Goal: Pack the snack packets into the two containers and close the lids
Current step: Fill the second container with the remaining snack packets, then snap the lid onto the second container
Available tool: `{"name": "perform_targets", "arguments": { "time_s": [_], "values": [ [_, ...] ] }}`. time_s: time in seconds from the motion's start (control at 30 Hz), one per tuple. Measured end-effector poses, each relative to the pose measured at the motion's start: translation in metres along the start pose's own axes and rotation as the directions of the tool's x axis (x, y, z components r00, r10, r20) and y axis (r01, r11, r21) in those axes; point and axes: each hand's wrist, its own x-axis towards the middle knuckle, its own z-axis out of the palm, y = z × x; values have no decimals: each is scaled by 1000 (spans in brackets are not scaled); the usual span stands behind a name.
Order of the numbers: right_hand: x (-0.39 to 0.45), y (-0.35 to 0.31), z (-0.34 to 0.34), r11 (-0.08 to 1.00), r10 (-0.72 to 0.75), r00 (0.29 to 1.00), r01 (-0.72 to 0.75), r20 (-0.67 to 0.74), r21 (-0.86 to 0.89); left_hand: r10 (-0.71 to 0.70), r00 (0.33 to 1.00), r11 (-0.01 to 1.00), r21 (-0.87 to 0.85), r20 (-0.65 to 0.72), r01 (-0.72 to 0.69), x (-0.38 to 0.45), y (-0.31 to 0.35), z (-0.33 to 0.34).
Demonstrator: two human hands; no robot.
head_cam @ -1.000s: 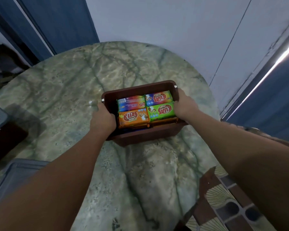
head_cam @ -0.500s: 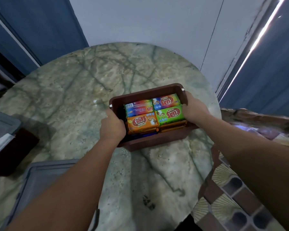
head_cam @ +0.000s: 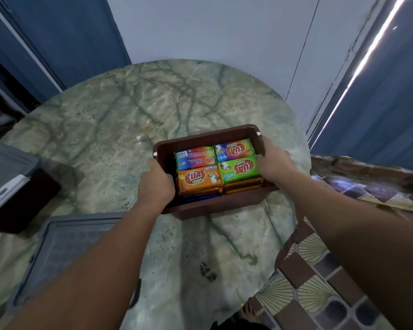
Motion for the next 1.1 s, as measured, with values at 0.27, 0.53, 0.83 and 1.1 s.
{"name": "perform_targets", "arguments": {
  "time_s": [0.27, 0.53, 0.83, 1.1],
  "values": [
    [-26, -2, 5, 997, 72, 997, -72, -36, 3, 44, 998, 999, -9, 33, -44, -9, -11, -4],
    [-65, -6, 18, 990, 142, 987, -143, -74, -4, 112, 988, 993, -38, 105, -109, -20, -40, -16],
    [-96, -6, 31, 989, 131, 985, -138, -114, -56, 114, 988, 993, 2, 107, -115, -36, -60, -23],
    [-104, -19, 24, 949, 240, 965, -257, -109, -183, 74, 984, 997, 11, 161, -77, -39, -55, -33]
  ]
}}
